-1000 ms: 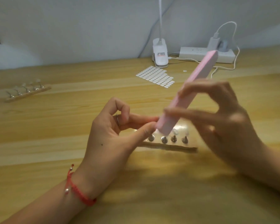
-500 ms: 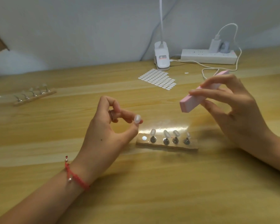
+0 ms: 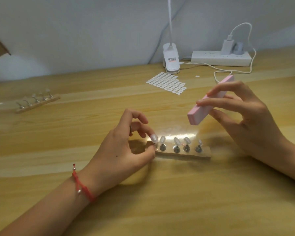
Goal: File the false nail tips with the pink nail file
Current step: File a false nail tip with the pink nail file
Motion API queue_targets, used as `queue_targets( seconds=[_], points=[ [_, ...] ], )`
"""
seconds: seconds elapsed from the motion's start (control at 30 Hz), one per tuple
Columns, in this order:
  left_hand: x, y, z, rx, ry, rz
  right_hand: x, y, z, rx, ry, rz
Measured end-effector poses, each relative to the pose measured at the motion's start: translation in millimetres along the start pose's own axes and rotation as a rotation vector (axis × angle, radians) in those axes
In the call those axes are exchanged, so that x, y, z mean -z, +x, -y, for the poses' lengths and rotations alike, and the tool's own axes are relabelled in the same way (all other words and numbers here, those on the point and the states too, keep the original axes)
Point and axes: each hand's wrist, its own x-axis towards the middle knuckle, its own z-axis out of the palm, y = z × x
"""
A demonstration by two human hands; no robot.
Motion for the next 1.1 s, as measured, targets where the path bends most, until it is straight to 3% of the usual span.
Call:
queue_targets(
  seconds=[0.3, 0.63, 1.1],
  points=[
    [2, -3, -2, 0.005, 0.077, 0.157, -1, -1, -1, -0.003, 0.010, 0.013],
    [-9, -5, -15, -0.179, 0.261, 0.010, -3, -1, -3, -0.002, 0.040, 0.036],
    [-8, -4, -27, -0.102, 0.306, 0.058, -2, 0, 3, -0.015, 0.019, -0.007]
  ],
)
